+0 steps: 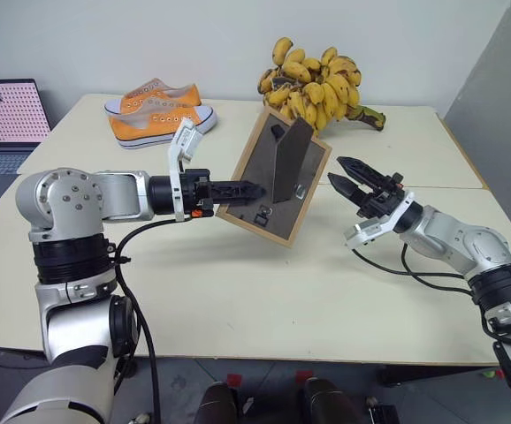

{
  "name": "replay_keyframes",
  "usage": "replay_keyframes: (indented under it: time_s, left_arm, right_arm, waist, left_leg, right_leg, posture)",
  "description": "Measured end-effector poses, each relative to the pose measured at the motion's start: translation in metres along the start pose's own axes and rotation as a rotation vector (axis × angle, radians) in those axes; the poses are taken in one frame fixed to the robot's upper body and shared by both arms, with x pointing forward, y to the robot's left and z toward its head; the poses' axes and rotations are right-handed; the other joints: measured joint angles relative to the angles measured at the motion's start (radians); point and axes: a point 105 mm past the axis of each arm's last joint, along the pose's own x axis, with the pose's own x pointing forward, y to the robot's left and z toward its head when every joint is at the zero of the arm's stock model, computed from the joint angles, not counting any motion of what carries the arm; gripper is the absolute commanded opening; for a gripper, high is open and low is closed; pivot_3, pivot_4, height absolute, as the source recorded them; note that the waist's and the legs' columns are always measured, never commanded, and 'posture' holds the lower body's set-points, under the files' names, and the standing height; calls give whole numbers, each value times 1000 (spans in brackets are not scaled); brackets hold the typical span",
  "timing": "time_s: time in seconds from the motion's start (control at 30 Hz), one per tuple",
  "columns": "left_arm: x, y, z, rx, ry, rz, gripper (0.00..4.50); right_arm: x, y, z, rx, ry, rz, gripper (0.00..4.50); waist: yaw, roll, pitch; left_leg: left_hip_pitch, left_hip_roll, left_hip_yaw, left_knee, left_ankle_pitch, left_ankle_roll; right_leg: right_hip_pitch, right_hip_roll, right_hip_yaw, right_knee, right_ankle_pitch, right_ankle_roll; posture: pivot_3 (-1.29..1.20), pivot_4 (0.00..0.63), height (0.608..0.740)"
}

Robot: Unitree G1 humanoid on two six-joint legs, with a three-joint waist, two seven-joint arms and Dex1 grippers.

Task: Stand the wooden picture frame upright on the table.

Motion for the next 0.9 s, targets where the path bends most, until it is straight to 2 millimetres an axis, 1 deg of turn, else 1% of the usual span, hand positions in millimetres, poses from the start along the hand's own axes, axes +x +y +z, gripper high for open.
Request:
replay_keyframes:
  time_s: [0.17, 0.23, 0.33, 0.5, 0.57, 0.7, 0.77, 0.9]
  left_arm:
    - [9, -7, -1, -5, 4, -52, 1303]
    - [13, -11, -1, -8, 12, -71, 1303]
    - [14, -12, -1, -7, 14, -81, 1303]
    - [14, -14, -1, -6, 11, -90, 1303]
    - [14, -14, 0, -5, 11, -92, 1303]
    - [14, -15, -1, -14, 9, -110, 1303]
    - [13, -16, 0, -19, 6, -122, 1303]
    - [14, -17, -1, -23, 6, -129, 1303]
  right_arm:
    - [8, -3, 6, 7, -20, -28, 2494]
    - [14, -3, 10, 13, -32, -42, 2494]
    - [25, -7, 14, 13, -53, -70, 2494]
    - [30, -11, 12, 0, -61, -81, 2494]
    - [30, -12, 12, 1, -64, -84, 2128]
    - [28, -15, 11, 3, -77, -102, 1708]
    - [28, -18, 11, 0, -85, -110, 1615]
    - [28, -18, 11, -2, -89, -111, 1597]
  waist:
    - [0, 0, 0]
    - [-1, 0, 0]
    - [-3, 0, 0]
    - [-3, 0, 0]
    - [-3, 0, 0]
    - [-7, 0, 0]
    - [-9, 0, 0]
    - [-9, 0, 0]
  left_leg:
    - [0, -1, -1, 0, 0, 0]
    - [0, -1, -1, 0, 0, 0]
    - [0, -1, -1, 0, 0, 0]
    - [0, -3, -1, 0, 0, 0]
    - [0, -4, -1, 0, 0, 0]
    - [0, -6, -1, 0, 1, 1]
    - [0, -6, -1, 0, 1, 1]
    - [0, -7, -1, 0, 1, 1]
  right_leg:
    - [0, -1, 0, 0, 0, 0]
    - [1, -1, 0, 0, 0, 0]
    - [0, -1, 0, 1, 0, 0]
    - [1, -3, -1, 1, 0, 0]
    - [1, -5, -1, 1, 0, 0]
    - [1, -7, -2, 1, -1, 1]
    - [1, -7, -2, 1, -1, 1]
    - [1, -7, -2, 1, -1, 1]
  posture:
    - [0, 150, 740]
    - [0, 150, 740]
    - [0, 150, 740]
    - [0, 150, 740]
    - [0, 150, 740]
    - [0, 150, 740]
    - [0, 150, 740]
    - [0, 150, 740]
